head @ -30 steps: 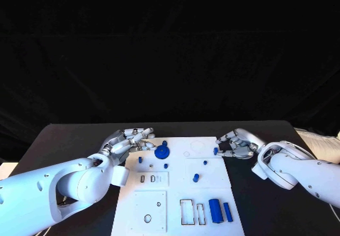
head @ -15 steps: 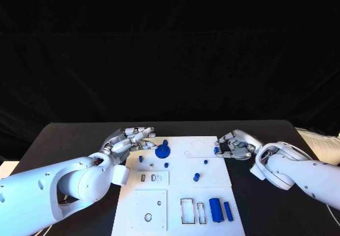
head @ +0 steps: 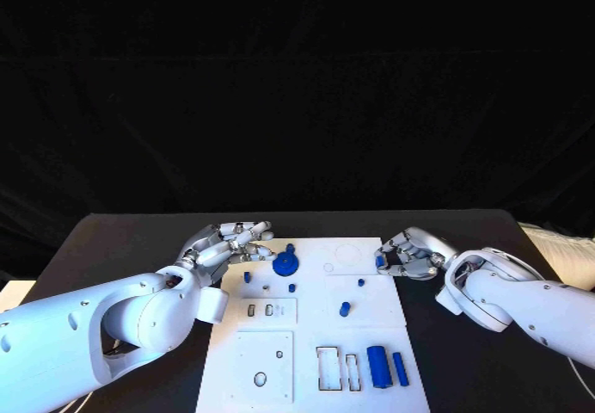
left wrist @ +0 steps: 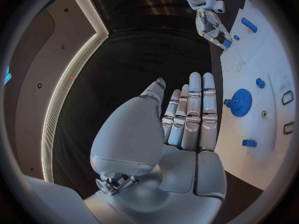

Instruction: Assemble the parts on the task board

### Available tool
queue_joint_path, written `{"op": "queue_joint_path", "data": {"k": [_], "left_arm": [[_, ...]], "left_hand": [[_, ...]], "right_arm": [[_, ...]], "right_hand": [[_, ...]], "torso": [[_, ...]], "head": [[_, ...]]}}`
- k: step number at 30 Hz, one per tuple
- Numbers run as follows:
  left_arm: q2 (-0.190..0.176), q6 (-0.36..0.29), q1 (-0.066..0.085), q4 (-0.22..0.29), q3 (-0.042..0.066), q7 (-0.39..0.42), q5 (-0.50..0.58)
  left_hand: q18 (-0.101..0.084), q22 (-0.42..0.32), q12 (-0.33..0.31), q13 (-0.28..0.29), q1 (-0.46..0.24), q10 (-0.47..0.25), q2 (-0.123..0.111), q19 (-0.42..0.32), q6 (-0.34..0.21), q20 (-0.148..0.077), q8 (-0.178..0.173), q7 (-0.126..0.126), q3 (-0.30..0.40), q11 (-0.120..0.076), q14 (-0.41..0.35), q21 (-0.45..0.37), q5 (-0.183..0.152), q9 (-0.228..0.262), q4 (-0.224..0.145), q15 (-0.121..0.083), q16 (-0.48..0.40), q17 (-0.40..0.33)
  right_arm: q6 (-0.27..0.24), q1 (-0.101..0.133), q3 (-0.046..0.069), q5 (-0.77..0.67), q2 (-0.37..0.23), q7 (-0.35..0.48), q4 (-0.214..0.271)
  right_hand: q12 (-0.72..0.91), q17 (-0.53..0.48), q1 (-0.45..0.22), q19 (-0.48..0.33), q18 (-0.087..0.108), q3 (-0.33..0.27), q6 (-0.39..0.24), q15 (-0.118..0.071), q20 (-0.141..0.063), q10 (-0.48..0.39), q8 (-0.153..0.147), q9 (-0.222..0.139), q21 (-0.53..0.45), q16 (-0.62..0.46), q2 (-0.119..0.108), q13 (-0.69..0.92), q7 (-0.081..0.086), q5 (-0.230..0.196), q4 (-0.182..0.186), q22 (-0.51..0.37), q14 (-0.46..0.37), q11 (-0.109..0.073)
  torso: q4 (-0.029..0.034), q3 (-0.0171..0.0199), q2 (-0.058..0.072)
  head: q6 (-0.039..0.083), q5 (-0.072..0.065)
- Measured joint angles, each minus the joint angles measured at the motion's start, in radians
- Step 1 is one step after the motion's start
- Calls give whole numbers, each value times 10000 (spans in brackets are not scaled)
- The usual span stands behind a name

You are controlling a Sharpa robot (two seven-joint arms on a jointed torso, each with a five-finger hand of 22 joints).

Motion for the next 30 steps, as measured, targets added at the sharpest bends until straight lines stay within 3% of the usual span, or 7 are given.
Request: {"op": "queue_joint_path", "data": {"k": [10,21,26,30], "left_arm": [[-4,1,0,3,0,-1,1],[-6,1,0,4,0,-3,2],[-6,1,0,-7,0,-3,2],[-2,4,0,-127,0,-4,3]], "left_hand": [[0,-1,0,0,0,0,0,0,0,0,0,0,0,0,0,0,0,0,0,0,0,-1],[0,-2,0,0,0,0,0,0,0,0,0,0,0,0,0,0,0,0,0,0,0,-2],[0,-2,0,0,0,0,0,0,0,0,0,0,0,0,0,0,0,0,0,0,0,-2],[0,-2,0,0,0,0,0,0,0,0,0,0,0,0,0,0,0,1,0,0,0,-2]], "right_arm": [[25,-7,6,-49,62,-18,-57],[-95,-3,12,-122,112,-45,-35],[-259,13,50,-138,61,-159,418],[-460,138,82,-138,10,-473,1100]], "right_hand": [[48,-1,-7,-15,3,166,335,-116,-85,-4,80,34,0,0,109,16,-158,-173,-107,-1,4,-72],[74,7,-53,1,9,433,578,-201,-140,-20,121,47,40,39,235,16,-192,-259,-228,-2,16,-93],[75,6,-146,0,14,450,579,-203,-211,-9,171,50,40,39,328,16,-192,-277,-212,-2,17,-154],[46,6,-251,0,16,484,578,-204,-211,-8,171,50,40,39,432,16,-192,-424,-178,-3,17,-155]], "torso": [[-5,5,1],[-5,7,2],[-1,6,-7],[12,-10,-34]], "head": [[-15,8],[-24,-2],[-25,9],[-41,17]]}}
